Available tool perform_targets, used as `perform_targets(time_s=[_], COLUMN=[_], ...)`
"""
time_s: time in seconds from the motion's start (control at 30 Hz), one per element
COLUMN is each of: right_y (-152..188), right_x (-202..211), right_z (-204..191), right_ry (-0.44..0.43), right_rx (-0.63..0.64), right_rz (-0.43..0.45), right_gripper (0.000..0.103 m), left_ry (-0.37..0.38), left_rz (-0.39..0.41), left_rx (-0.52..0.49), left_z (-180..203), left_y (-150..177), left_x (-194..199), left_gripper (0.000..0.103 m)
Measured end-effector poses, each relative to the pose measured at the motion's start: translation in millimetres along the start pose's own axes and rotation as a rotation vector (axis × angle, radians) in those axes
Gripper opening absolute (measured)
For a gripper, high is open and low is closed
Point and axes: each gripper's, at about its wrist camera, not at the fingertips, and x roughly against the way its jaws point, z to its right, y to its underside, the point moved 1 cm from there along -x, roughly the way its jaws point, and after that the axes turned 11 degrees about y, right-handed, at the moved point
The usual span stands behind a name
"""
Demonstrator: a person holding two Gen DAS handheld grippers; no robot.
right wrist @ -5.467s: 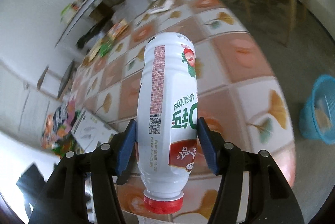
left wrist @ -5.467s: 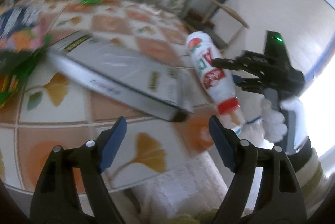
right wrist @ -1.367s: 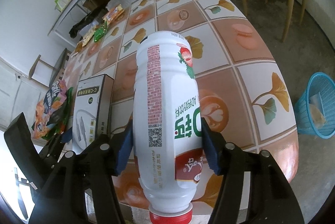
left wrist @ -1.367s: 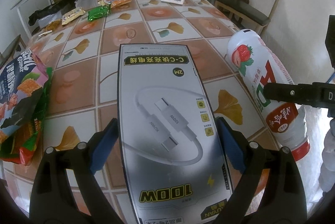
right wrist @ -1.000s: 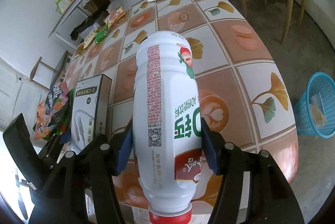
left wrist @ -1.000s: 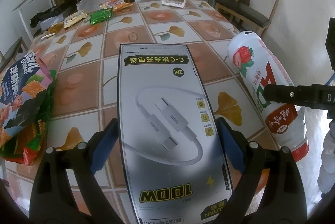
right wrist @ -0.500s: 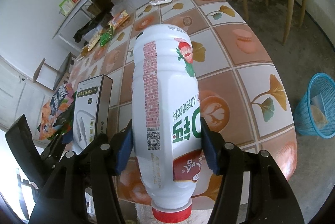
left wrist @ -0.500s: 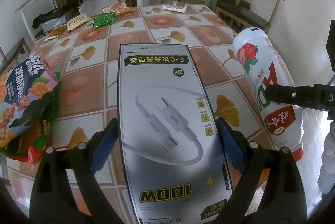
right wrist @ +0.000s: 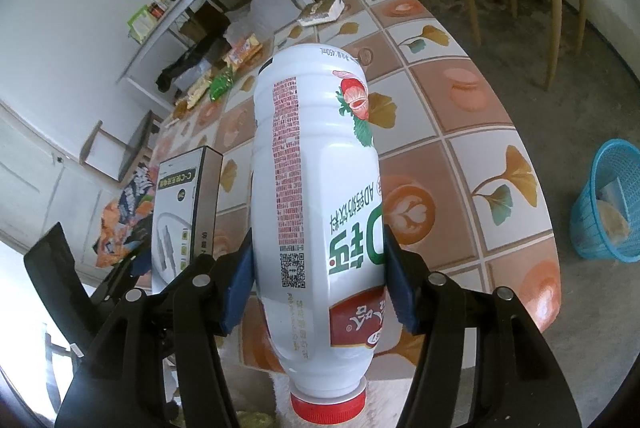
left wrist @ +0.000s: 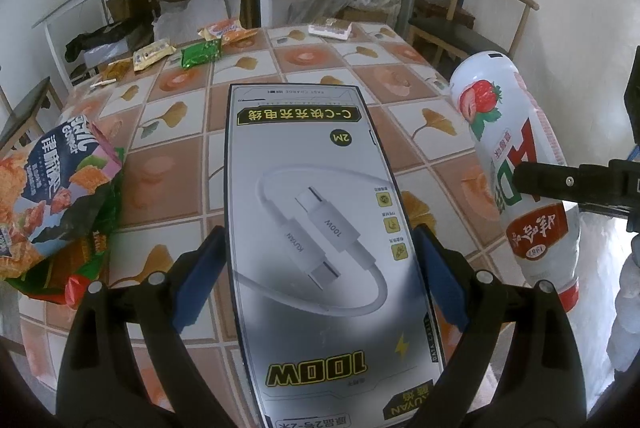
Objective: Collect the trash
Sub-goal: 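Carry the charger box and white bottle with both grippers over the wastebasket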
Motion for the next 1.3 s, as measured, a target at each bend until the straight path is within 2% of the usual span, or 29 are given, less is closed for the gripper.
perform_targets(time_s=[0.27,0.43,0.57,0.7,0.8,0.93,1.1,1.3], right_y=[6.3,11.5,16.4,24.3,34.9,54.3,78.2,91.5], right_x=[28.1,50.4,76.1,108.0,129.9,143.0,133.1,100.3], right_z=[21.9,48.5,80.7,125.8,168.1,225.9,295.6,361.6], right_ry=[-0.018,-0.029,-0.011,0.020,0.056,0.095,0.117,0.085], right_rx=[-0.042,-0.100,-0.167,-0.266,-0.355,-0.478,-0.636,-0.800], right_rz=[0.044,0.082,0.128,0.190,0.231,0.252,0.239,0.194], right_gripper=[0.057,0.057,0.057,0.057,0.057,0.057,0.057,0.057], left_ry=[0.025,0.068,0.137,0.238,0.320,0.434,0.504,0.544], left_rz=[0.038,0.047,0.046,0.023,-0.018,-0.116,-0.231,-0.400], left_rx=[-0.031,-0.067,-0.099,-0.138,-0.183,-0.235,-0.326,-0.363], left_z=[22.0,45.6,69.3,100.0,131.3,186.7,263.1,340.2], left_y=[-7.5,-15.8,-26.6,-43.0,-56.7,-71.9,-82.2,-80.0], left_x=[16.1,19.1,18.5,9.5,-6.6,-44.9,-101.7,-181.3], left_gripper=[0.088,0.088,0.088,0.088,0.088,0.088,0.088,0.088])
